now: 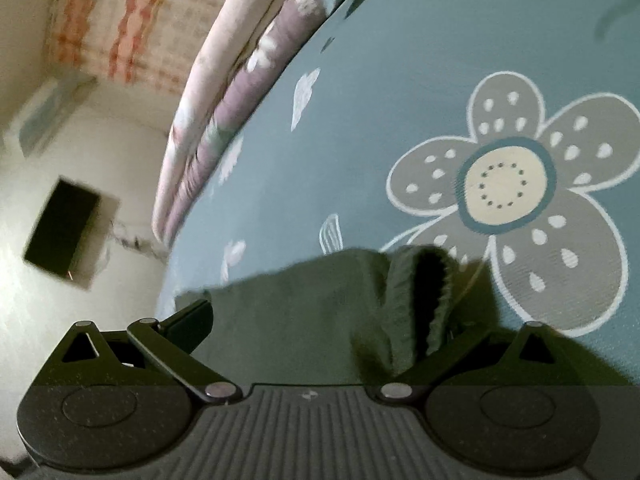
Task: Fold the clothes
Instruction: 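Close the right gripper on the ribbed hem, then lift the ribbed hem with the right gripper toward the left gripper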
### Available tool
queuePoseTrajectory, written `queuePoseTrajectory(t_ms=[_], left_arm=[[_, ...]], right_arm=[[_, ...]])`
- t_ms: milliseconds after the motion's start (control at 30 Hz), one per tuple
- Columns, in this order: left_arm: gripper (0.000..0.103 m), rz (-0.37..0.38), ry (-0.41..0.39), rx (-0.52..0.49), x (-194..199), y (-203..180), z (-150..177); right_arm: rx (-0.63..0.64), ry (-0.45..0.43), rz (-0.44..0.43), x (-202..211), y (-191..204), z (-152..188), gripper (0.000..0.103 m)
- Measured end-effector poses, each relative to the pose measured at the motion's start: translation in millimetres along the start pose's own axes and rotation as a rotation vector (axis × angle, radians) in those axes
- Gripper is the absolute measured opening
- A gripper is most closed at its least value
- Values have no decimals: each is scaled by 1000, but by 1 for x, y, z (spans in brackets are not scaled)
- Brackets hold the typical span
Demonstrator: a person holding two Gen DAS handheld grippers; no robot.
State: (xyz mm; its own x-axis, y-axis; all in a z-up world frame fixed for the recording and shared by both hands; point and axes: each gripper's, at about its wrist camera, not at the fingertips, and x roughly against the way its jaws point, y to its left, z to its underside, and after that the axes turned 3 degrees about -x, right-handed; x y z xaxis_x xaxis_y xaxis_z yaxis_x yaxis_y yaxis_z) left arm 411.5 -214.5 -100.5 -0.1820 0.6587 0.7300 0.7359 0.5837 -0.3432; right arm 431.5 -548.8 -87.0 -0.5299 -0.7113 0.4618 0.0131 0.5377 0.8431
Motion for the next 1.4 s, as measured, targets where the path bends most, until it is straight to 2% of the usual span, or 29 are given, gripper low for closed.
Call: queuePoseTrajectory(t_ms=[300,367,533,633,700,767,833,933,1200,1267,1333,1400], left_arm=[[102,33,-10,7,3,5,1],[102,39,-11,5,4,6,1],[102,60,-12,-7,3,10,-1],[102,69,-15,-18,4,11,1],[102,65,-12,-31,5,9,1],[102,59,-9,-45,4,7,2],[102,53,-5,-60,4,5,2],[102,48,0,-72,4,3,1],[102,41,3,-69,3,1,-1],[102,39,7,-75,3,1,-1],[102,39,5,-74,3,1,0],[102,36,3,-76,4,1,0]], right_arm=[[121,48,28,-12,4,-9,94],[143,66,36,-10,3,-8,85],[144,103,34,0,-12,-8,53],[141,118,35,-2,-16,-14,46],[160,125,53,-6,-13,-15,45],[193,122,93,-8,-7,-14,36],[224,109,148,-9,-1,-11,19],[300,82,199,-10,9,-2,19],[304,50,183,-12,10,4,22],[282,43,169,-11,5,3,19],[245,35,148,-9,-4,0,10],[218,20,137,-7,-8,1,9]])
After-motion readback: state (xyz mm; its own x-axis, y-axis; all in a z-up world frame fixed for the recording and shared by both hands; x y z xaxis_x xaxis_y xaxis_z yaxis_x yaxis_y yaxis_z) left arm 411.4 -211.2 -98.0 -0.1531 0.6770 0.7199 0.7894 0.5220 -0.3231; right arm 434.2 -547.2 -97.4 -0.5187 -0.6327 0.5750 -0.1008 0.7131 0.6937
